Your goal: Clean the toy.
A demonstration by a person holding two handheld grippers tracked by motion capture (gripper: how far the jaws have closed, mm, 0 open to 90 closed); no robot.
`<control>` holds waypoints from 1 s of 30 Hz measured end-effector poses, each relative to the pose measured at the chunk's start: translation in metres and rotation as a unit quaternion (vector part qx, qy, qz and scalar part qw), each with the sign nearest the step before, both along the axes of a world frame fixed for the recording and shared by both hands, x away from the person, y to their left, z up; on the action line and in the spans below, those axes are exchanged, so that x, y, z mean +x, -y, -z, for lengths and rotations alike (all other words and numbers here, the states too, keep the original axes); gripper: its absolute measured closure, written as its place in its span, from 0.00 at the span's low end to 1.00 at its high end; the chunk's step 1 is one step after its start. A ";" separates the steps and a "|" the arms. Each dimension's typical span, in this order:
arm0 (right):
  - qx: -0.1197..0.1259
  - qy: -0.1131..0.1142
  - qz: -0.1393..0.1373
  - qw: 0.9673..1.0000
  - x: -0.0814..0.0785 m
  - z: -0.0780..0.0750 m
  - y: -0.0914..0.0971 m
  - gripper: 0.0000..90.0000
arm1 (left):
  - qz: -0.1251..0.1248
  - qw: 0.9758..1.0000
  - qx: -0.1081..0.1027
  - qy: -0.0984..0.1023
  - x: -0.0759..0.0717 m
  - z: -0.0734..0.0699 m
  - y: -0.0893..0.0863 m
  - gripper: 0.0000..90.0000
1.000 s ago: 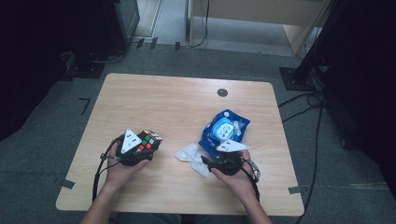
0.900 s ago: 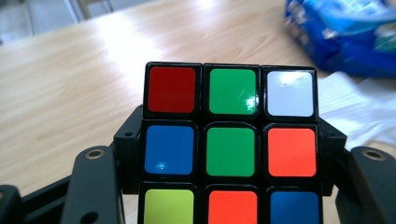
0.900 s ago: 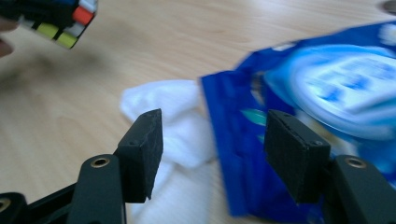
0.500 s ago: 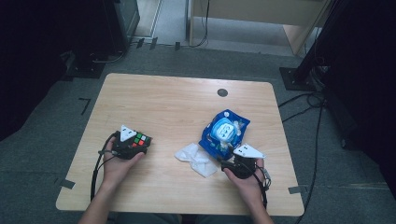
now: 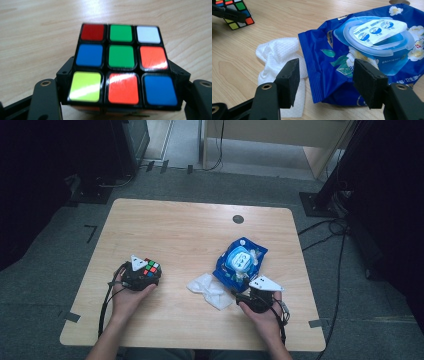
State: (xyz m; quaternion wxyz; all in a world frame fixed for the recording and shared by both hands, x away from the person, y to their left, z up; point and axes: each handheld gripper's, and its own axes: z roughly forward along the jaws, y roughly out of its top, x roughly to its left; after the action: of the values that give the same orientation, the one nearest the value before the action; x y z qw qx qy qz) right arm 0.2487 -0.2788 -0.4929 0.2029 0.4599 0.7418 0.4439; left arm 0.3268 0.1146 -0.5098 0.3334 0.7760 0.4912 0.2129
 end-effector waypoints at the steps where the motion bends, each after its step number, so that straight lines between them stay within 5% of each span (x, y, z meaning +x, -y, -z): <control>1: -0.001 0.001 0.001 1.000 0.000 0.000 0.001 0.44 | 0.000 1.000 -0.001 0.000 -0.001 0.000 0.000 0.32; 6: 0.000 -0.001 0.005 1.000 0.001 0.001 0.003 0.45 | 0.004 1.000 0.007 0.004 -0.001 -0.001 0.002 0.37; 13: 0.004 0.002 0.009 1.000 0.000 -0.001 0.004 0.45 | -0.046 0.999 -0.012 -0.001 0.009 -0.001 0.008 0.38; 18: 0.005 0.000 0.014 1.000 -0.001 -0.001 0.008 0.45 | -0.054 0.998 -0.008 0.006 0.012 0.000 0.013 0.37; 24: 0.003 -0.004 0.017 1.000 -0.001 -0.004 0.012 0.39 | -0.027 0.999 -0.032 0.025 0.003 -0.012 0.012 0.13; 30: 0.003 0.014 0.042 0.999 -0.001 -0.020 0.021 0.21 | -0.027 0.997 -0.055 0.045 -0.009 -0.032 -0.003 0.11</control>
State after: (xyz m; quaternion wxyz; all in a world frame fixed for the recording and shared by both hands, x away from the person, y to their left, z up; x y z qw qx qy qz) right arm 0.2475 -0.2994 -0.4726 0.2305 0.4851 0.7175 0.4435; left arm 0.3176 0.1181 -0.4782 0.3915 0.7326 0.5075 0.2290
